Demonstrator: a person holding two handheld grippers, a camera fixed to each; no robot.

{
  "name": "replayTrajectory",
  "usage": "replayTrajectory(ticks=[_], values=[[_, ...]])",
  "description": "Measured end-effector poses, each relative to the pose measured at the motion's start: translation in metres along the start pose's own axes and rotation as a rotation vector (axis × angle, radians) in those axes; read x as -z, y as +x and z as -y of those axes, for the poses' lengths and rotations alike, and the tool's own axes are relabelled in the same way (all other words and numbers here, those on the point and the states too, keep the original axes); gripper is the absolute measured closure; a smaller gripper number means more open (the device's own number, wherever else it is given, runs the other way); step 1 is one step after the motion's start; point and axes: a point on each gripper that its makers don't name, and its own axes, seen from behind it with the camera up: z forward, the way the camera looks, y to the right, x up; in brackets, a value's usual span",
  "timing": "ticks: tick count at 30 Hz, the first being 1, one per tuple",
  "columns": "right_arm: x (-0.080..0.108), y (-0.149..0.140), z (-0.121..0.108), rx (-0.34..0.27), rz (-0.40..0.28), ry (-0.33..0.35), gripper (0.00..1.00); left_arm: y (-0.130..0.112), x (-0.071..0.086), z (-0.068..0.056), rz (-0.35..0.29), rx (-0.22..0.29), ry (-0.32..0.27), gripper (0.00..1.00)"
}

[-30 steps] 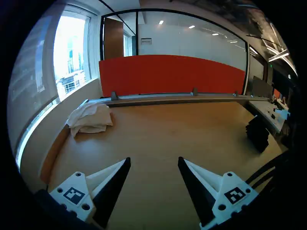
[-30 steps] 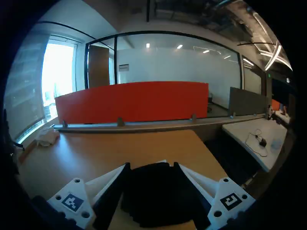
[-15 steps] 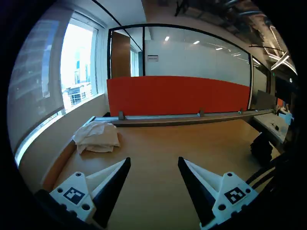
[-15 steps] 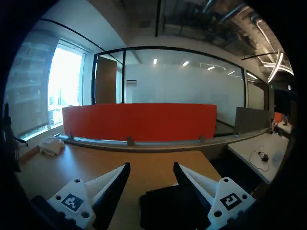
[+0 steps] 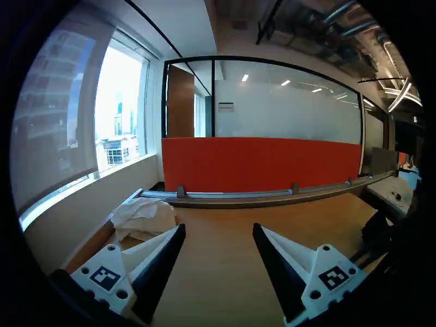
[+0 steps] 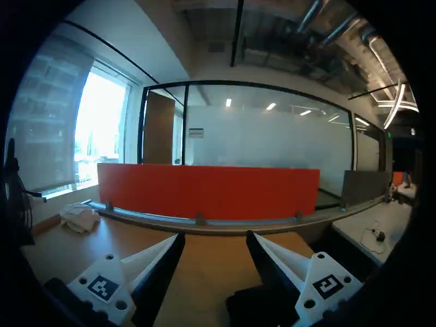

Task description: Fold towel

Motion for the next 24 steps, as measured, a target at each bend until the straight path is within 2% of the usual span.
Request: replayTrajectory(ticks=[6, 15, 24], values=[[-0.003, 0.002, 0.014, -0.018, -0.017, 0.004, 0.13, 0.003, -0.001, -0.001, -0.014, 0.017, -0.009, 0.09], [-0.005, -0.001, 0.021, -0.018, -0.022, -0.006, 0.13, 0.003, -0.005, 0.003, -0.037, 0.021, -0.013, 0.09], [-0.010, -0.023, 0.027, -0.008, -0.038, -0.023, 0.13, -0.021, -0.013, 0.005, -0.061, 0.022, -0.022, 0.09]])
